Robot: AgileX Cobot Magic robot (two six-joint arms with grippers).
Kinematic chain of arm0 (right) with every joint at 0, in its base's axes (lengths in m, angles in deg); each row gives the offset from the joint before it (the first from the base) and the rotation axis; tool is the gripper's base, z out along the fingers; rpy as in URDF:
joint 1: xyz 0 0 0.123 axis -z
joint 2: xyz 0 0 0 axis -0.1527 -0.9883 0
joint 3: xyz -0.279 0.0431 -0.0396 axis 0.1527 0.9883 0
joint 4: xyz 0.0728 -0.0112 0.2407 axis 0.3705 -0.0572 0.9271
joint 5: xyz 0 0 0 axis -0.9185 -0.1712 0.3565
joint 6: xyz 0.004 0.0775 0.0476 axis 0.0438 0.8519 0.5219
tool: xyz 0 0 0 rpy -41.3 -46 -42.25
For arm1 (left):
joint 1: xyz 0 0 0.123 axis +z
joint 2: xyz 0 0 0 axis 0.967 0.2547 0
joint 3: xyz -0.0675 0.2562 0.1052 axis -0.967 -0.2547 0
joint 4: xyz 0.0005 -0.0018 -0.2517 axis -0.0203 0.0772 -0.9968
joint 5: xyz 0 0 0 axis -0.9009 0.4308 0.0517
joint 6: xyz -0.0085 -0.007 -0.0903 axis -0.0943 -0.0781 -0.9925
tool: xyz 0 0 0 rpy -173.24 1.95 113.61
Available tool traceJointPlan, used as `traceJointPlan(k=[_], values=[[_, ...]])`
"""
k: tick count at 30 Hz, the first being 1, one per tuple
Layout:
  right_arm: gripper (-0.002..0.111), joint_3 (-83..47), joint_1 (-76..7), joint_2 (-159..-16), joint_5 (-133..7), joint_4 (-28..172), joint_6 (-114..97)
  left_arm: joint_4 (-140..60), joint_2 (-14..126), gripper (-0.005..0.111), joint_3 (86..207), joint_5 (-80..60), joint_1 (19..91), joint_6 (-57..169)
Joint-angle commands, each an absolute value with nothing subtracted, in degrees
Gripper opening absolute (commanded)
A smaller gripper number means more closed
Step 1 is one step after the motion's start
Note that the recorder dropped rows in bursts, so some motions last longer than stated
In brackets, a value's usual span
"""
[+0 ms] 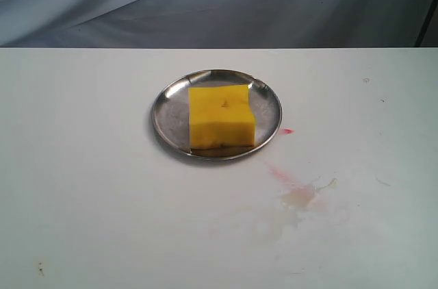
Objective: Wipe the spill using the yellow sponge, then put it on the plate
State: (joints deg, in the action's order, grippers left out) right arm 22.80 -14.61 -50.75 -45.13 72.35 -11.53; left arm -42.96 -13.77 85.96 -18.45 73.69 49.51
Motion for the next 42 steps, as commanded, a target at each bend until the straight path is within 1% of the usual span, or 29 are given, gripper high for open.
traceJointPlan(k=[1,16,20,26,32,34,36,42], values=[[0.0,26.42,-14.03,-45.36,-45.58,71.98,-13.86,-42.93,-13.86,0.001,85.71,-18.22,73.64,49.46],[0.0,38.42,-14.03,-29.75,-47.76,74.99,-13.86,-42.93,-13.86,0.001,85.71,-18.22,73.64,49.36],[0.0,40.24,-14.03,-26.57,-48.22,74.99,-13.86,-42.93,-13.86,0.001,85.71,-18.22,73.64,49.36],[0.0,41.68,-14.03,-21.89,-53.02,74.99,-13.86,-42.93,-13.86,0.001,85.71,-18.22,73.64,49.36],[0.0,47.06,-14.03,-21.43,-53.36,78.65,-13.34,-42.93,-13.86,0.001,85.71,-18.22,73.64,49.36],[0.0,47.21,-14.03,-21.43,-52.96,79.03,-13.34,-42.93,-13.86,0.001,85.71,-18.22,73.64,49.36],[0.0,47.21,-14.03,-21.43,-55.48,78.39,-13.62,-42.93,-13.86,0.001,85.71,-18.22,73.64,49.36],[0.0,47.21,-14.03,-21.43,-54.4,77.13,-13.38,-42.93,-13.86,0.001,85.71,-18.22,73.64,49.36]])
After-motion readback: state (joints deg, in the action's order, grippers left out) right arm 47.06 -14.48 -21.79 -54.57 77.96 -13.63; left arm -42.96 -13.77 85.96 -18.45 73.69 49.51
